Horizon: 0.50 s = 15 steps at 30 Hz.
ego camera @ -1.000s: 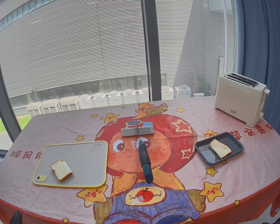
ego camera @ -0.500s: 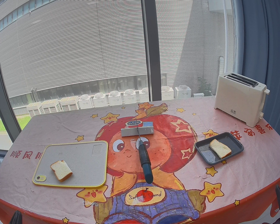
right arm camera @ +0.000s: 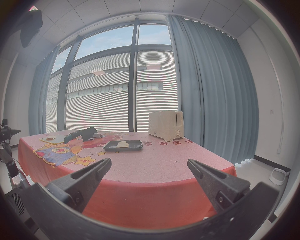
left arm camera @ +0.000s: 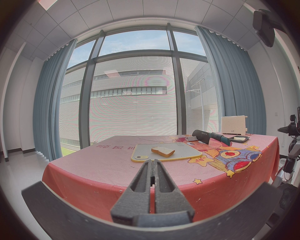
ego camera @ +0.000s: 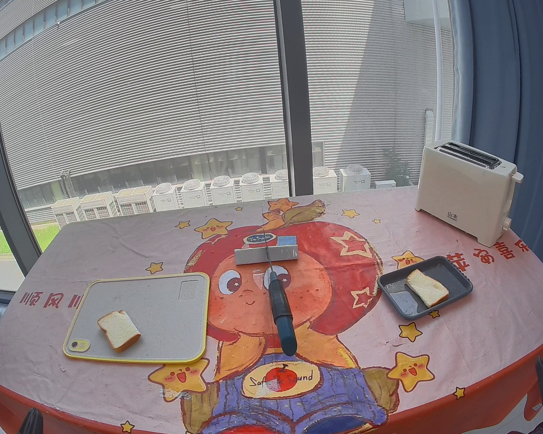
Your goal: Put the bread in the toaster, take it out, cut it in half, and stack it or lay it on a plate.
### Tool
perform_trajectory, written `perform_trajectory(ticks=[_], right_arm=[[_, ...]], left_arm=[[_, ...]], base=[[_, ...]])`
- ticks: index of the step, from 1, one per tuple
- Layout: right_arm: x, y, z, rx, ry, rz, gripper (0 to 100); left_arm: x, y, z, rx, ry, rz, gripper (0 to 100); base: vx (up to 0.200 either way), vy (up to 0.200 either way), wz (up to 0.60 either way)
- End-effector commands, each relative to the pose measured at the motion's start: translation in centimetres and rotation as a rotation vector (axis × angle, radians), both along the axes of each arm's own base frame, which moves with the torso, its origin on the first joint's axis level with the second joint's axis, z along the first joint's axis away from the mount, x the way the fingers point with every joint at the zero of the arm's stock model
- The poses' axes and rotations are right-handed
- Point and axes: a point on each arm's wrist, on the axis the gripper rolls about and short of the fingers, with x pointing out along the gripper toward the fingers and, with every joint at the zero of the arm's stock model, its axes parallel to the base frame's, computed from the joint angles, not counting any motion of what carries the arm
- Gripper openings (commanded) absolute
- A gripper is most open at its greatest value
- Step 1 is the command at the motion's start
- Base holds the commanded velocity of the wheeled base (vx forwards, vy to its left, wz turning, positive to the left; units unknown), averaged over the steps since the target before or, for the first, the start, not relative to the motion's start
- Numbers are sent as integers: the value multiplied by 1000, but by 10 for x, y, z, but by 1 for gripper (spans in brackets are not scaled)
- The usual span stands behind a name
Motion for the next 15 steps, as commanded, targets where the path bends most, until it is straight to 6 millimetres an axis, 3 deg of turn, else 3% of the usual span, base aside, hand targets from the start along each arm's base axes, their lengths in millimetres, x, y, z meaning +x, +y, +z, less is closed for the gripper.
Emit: perform_trajectory(ticks=[1, 15], right_arm=[[0, 0, -1, 1, 4, 1, 100], [2, -5, -7, -22, 16, -212, 100]], left_arm=[[0, 0, -5, 1, 2, 0, 0], [0, 0, -5, 0, 0, 0, 0]], base=[[0, 0, 0], [0, 0, 0]])
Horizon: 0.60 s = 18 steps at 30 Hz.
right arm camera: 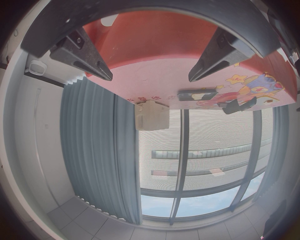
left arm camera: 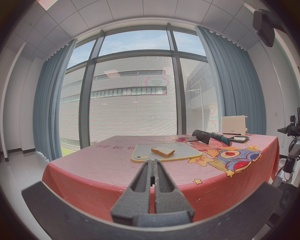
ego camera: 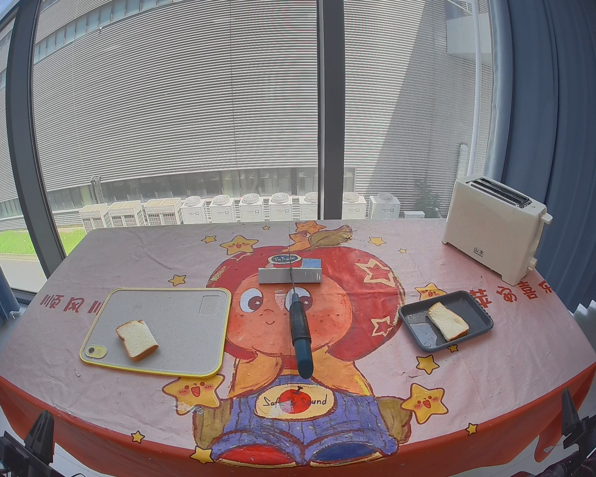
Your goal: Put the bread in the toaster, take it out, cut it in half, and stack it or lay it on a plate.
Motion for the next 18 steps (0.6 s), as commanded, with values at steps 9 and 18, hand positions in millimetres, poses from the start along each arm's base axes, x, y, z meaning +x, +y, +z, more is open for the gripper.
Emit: perform_trajectory(ticks=[9, 18], right_arm=[[1, 0, -5, 0, 21, 15, 100], [1, 0, -5, 1, 21, 69, 100]], left_arm=[[0, 0, -5, -1, 2, 0, 0], [0, 0, -5, -1, 2, 0, 0]], base=[[0, 0, 0], [0, 0, 0]])
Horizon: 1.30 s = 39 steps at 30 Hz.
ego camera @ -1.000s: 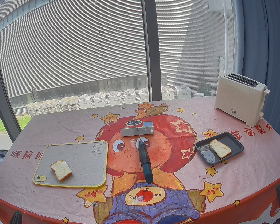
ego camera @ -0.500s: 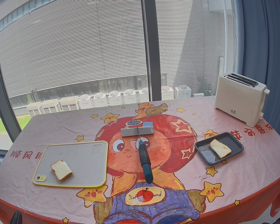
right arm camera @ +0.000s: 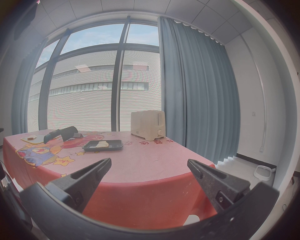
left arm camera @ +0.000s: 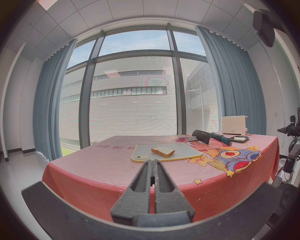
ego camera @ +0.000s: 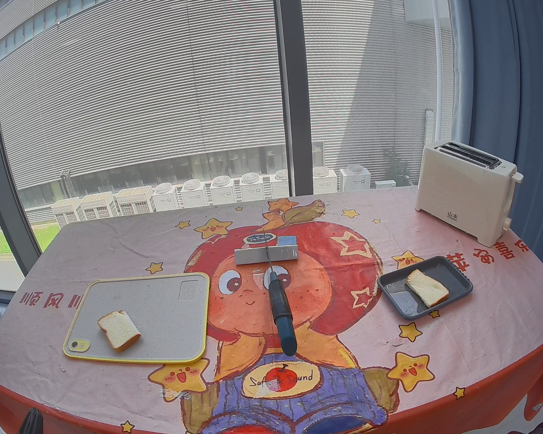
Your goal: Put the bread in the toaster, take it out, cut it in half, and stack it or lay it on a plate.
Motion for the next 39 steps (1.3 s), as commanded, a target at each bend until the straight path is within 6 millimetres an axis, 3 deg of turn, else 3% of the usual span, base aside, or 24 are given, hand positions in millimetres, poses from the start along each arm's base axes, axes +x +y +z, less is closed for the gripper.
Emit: perform_trajectory(ticks=[1, 14, 20, 39], right_arm=[[1, 0, -4, 5, 18, 55, 100], [1, -1, -4, 4, 20, 89, 100], [-2, -3, -5, 2, -23, 210, 100], [-7, -4, -6, 17, -80, 141, 100]], left_arm=[[0, 0, -5, 1, 2, 0, 0], [0, 0, -5, 0, 0, 0, 0], [0, 0, -5, 0, 0, 0, 0], [0, 0, -5, 1, 2, 0, 0]], base=[[0, 0, 0], [0, 0, 0], [0, 0, 0], [0, 0, 0]])
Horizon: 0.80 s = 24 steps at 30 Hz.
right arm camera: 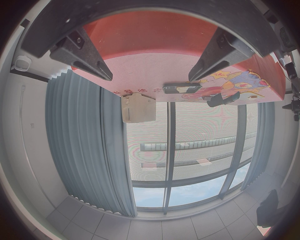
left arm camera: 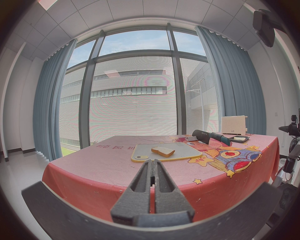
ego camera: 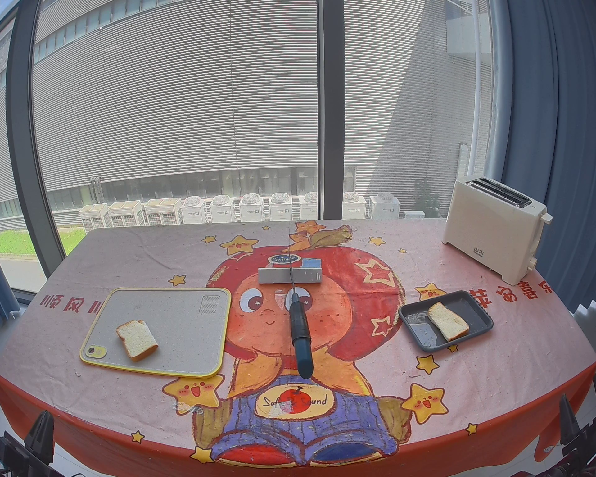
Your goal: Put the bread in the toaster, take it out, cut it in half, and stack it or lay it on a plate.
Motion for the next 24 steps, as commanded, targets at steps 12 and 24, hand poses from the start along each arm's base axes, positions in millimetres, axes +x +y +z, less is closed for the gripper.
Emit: perform_trajectory(ticks=[12, 24], right_arm=[[0, 0, -5, -6, -2, 6, 100], [0, 0, -5, -4, -3, 6, 100]], left_arm=[[0, 0, -5, 1, 1, 0, 0], [0, 0, -5, 0, 1, 0, 0]], base=[[0, 0, 0], [0, 0, 0]])
